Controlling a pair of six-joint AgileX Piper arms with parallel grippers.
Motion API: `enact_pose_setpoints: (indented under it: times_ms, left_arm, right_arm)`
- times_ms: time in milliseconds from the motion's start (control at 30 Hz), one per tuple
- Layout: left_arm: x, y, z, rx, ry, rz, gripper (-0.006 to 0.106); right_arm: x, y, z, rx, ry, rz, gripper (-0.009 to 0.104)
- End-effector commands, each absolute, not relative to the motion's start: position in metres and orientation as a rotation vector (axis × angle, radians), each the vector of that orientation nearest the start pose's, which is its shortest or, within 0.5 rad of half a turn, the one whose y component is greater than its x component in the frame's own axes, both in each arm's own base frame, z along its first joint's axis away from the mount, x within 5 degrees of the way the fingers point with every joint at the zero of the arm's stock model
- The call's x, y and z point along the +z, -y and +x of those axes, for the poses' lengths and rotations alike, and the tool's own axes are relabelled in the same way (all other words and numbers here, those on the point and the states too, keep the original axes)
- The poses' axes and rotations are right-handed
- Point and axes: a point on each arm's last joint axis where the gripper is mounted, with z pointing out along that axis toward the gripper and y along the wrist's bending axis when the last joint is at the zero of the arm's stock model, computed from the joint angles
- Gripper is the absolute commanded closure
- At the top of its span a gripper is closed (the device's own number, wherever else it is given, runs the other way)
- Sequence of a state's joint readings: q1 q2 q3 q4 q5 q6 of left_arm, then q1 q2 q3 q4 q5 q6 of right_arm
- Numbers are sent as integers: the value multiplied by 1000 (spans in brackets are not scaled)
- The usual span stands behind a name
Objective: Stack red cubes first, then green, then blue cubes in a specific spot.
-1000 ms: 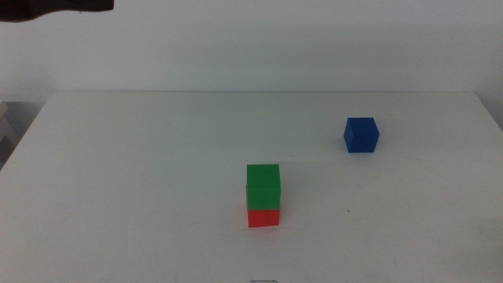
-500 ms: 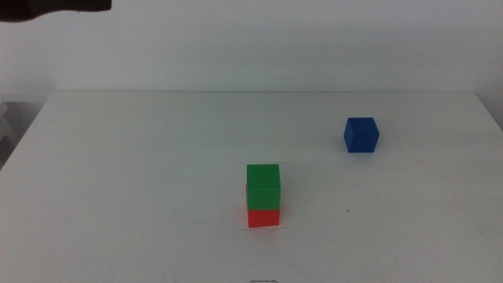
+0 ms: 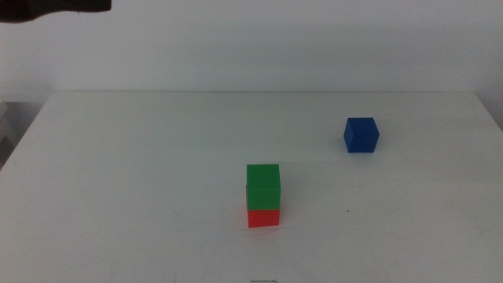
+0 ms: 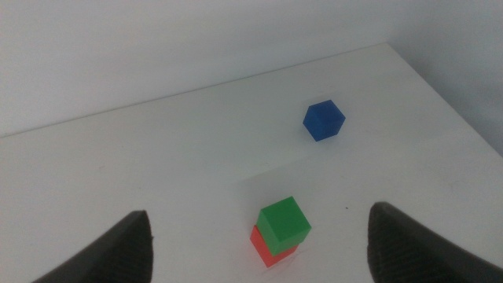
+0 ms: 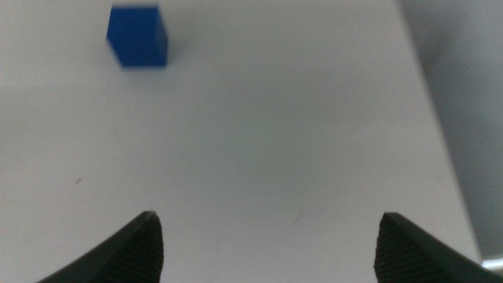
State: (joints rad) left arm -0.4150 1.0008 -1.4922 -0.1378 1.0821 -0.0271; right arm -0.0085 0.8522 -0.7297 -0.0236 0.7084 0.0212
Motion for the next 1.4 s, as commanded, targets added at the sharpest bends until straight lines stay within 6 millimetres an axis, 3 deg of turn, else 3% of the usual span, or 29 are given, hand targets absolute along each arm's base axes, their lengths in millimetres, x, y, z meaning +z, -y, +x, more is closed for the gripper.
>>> enact_pose_setpoints:
  times_ms: [0,167,400,633,833,1133,1367]
  left_arm:
    - [507,72,136,-454,-1951,388,7]
    - [507,72,136,-454,-1951,388,7]
    - [507,72,136,-454,-1951,388,7]
    - [507,72,136,-454,-1951,388,7]
    - [507,72,136,-454,-1951,388,7]
    - [507,72,136,-454,-1951,388,7]
    - [507,72,136,-454,-1951,388,7]
  right_arm:
    - [334,1,175,16,-2309,15,8]
    - [340,1,194,27,-2300,26,8]
    - [340,-1,198,80,-2288,71,8]
    - [365,-5,218,101,-2237,-10,8]
    - [380,-18,262,160,-2319,-62,8]
    - [366,-71,348,156,-2386,-133,8]
    - [342,-87,407,155,-2476,-118,8]
